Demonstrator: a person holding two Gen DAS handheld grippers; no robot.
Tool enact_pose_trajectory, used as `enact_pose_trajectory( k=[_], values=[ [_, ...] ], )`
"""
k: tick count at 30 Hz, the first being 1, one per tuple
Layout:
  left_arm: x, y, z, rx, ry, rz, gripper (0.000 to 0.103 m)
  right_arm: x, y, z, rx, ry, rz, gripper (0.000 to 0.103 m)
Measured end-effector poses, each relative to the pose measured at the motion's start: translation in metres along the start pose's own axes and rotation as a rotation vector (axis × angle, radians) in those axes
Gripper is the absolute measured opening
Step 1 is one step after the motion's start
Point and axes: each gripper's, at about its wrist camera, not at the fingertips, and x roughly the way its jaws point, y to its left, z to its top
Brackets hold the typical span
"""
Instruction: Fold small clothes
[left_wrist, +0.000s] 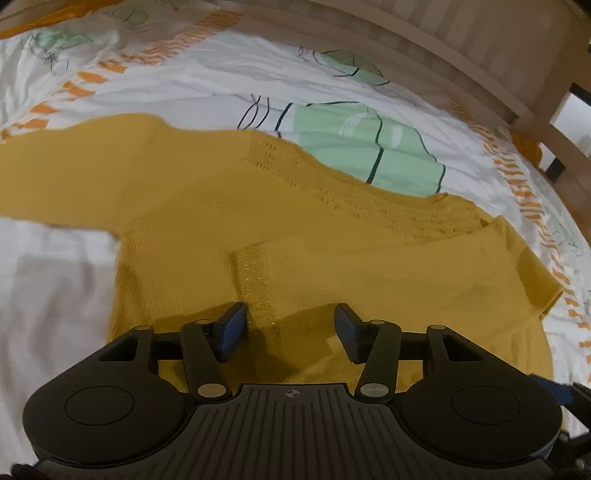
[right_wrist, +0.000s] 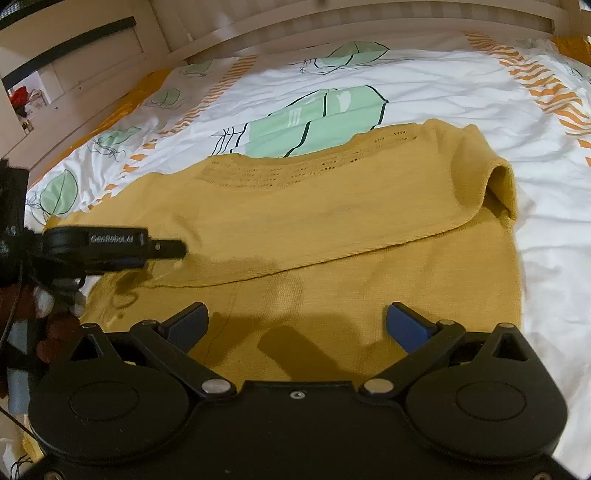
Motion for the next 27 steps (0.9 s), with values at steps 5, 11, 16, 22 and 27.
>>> enact_pose_trajectory(
  k=[5, 11, 16, 22, 27],
  values=[
    [-0.017, -0.006, 0.019, 0.048, -0.089, 0.026, 0.007, -0.001, -0.002, 0.001, 0.011, -0.007, -0.007, 0.102],
    [-0.039, 0.01, 0.06, 0.076, -0.163, 0.098, 0.007, -0.002, -0.003, 0.001, 0.012, -0.011, -0.009, 0.102],
    [-0.025, 0.028, 0.07, 0.086, -0.096, 0.136, 0.008, 0.0, -0.003, 0.001, 0.008, -0.003, -0.016, 0.102],
    [0.001, 0.032, 0.049, 0.152, 0.016, 0.209, 0.012, 0.0, -0.007, 0.002, 0.019, 0.006, -0.019, 0.102],
    [-0.008, 0.042, 0.035, 0.146, 0.041, 0.228, 0.02, 0.001, -0.014, 0.0, 0.05, 0.011, -0.014, 0.102]
  ],
)
